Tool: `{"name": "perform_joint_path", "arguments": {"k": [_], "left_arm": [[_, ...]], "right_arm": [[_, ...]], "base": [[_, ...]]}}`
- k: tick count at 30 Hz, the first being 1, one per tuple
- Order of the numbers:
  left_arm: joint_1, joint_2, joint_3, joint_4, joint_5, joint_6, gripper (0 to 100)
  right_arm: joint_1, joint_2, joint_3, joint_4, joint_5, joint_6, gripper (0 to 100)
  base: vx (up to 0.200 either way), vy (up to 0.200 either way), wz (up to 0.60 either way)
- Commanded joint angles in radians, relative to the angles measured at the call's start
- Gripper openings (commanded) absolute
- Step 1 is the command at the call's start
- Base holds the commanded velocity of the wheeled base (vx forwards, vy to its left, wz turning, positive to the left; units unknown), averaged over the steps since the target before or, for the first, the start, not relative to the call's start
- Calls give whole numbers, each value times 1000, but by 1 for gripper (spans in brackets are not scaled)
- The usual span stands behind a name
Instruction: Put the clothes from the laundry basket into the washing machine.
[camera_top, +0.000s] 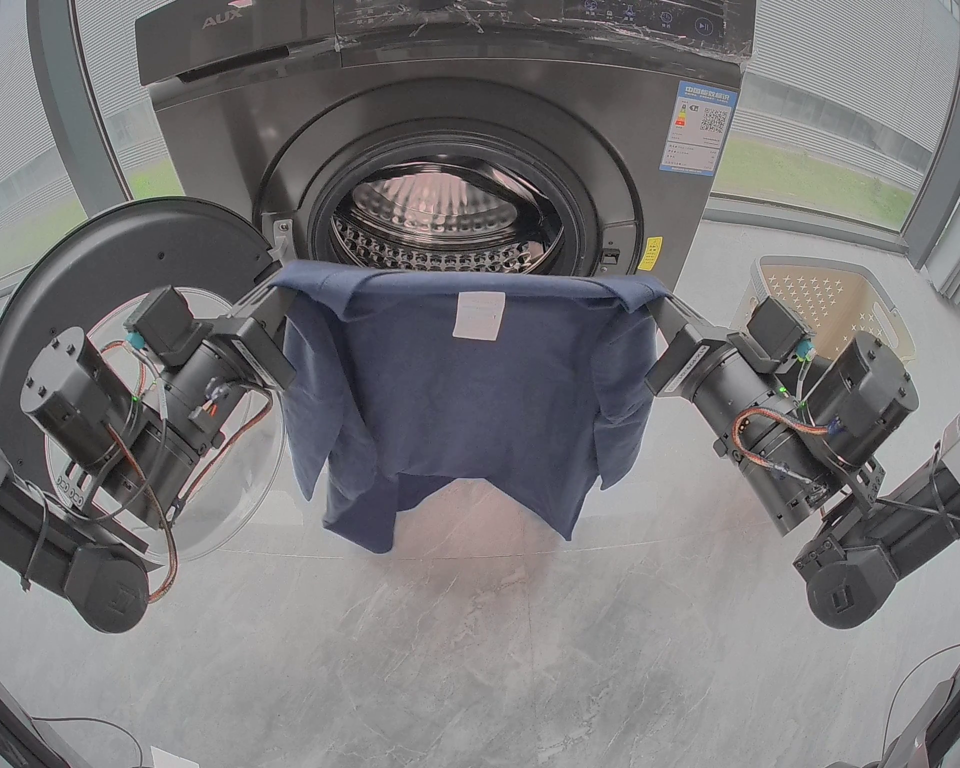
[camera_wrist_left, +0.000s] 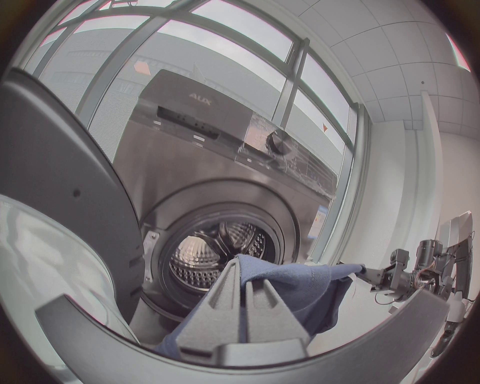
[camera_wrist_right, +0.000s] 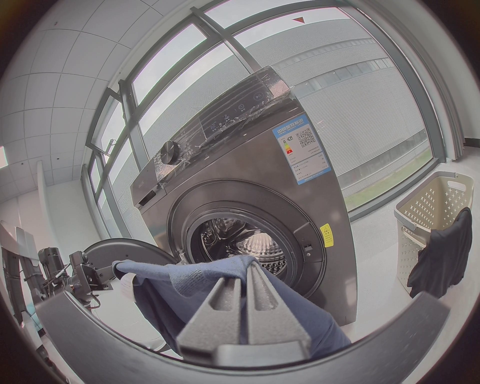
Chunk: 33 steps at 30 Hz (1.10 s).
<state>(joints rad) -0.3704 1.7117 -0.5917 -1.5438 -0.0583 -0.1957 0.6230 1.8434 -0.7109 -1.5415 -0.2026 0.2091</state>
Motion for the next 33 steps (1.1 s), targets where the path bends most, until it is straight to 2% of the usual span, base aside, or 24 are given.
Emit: {"name": "perform_joint_path", "arguments": {"k": [1, 33], "left_arm": [[16, -23, -26, -5, 6, -1, 0], [4, -30, -17, -5, 9, 1, 0]], "right_arm": [[1, -21, 4, 0, -1, -1, 0], [1, -81, -29, 1, -3, -10, 0]], "base": [[0, 0, 0], [0, 0, 0]]}}
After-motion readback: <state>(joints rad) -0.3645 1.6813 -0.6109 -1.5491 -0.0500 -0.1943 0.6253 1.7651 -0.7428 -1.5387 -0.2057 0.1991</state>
